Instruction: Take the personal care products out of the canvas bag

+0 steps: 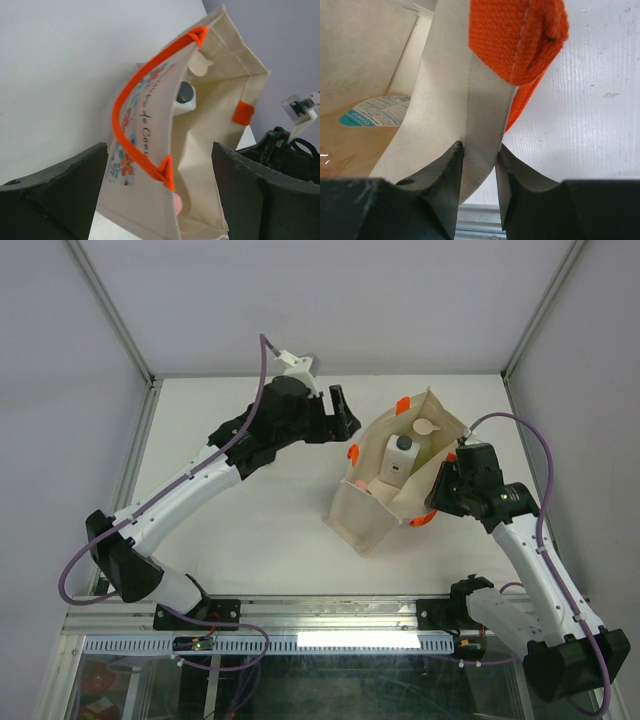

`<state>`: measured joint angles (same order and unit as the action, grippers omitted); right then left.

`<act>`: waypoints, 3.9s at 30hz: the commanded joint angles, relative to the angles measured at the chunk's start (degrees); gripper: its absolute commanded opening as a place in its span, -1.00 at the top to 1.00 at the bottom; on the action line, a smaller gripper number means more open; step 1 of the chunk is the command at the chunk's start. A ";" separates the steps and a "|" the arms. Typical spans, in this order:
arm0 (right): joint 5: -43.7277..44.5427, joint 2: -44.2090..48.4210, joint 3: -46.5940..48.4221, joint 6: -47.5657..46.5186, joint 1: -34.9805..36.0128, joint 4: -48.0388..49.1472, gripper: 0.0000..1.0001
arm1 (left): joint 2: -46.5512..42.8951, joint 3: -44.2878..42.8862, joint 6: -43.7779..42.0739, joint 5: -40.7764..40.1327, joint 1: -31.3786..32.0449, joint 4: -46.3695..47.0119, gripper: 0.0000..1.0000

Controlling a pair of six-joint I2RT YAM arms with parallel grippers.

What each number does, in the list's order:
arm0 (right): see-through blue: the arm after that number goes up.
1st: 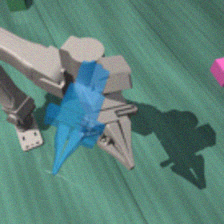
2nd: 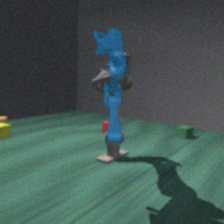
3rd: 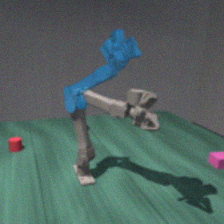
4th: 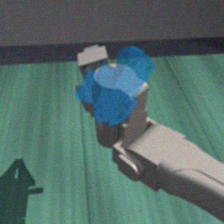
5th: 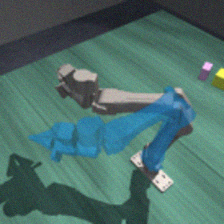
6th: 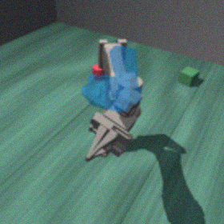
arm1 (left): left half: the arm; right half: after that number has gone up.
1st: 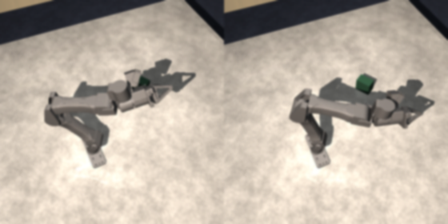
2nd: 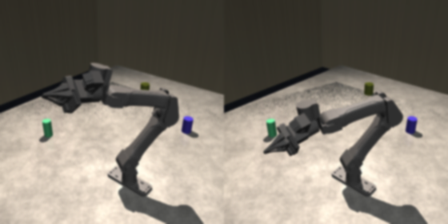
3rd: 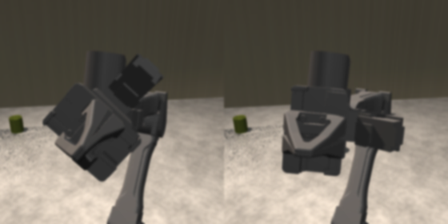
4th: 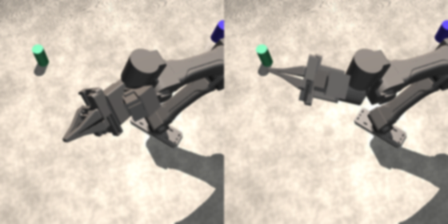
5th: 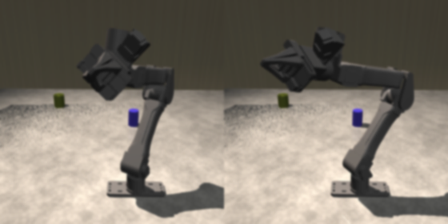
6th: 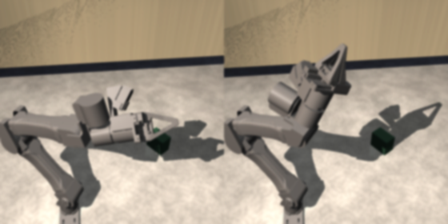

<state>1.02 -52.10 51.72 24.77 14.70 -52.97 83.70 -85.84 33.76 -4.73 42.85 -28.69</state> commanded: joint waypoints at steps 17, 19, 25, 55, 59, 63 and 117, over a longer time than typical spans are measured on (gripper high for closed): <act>-0.39 2.31 0.09 -0.95 -0.17 -0.62 0.32 | 30.42 -38.07 -10.51 -9.20 16.65 -9.56 -0.57; -0.55 2.46 0.11 -0.95 -0.19 -0.73 0.32 | 35.22 -43.16 -10.85 -11.40 16.65 -12.57 -0.60; -0.66 3.20 0.04 -1.03 -0.18 -0.55 0.32 | 38.73 -44.37 -10.83 -17.32 16.65 -13.41 -0.73; -1.06 3.21 -0.22 -1.22 -0.18 -0.11 0.32 | 53.48 -50.37 -11.70 -22.72 15.38 -10.16 -0.86; -1.06 3.27 -0.22 -1.22 -0.20 -0.03 0.32 | 53.73 -50.44 -12.07 -21.62 14.98 -9.88 -0.56; -1.11 3.29 -0.30 -1.21 -0.20 0.10 0.32 | 52.82 -50.12 -13.59 -20.75 14.98 -9.81 -0.07; -2.60 1.87 -0.48 -1.55 -0.20 0.30 0.32 | 14.75 -44.87 19.12 21.69 -18.11 -13.83 1.00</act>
<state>-0.30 -50.30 51.66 24.34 14.72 -52.58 106.28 -129.34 49.58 12.19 27.94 -51.72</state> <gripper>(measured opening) 0.340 0.729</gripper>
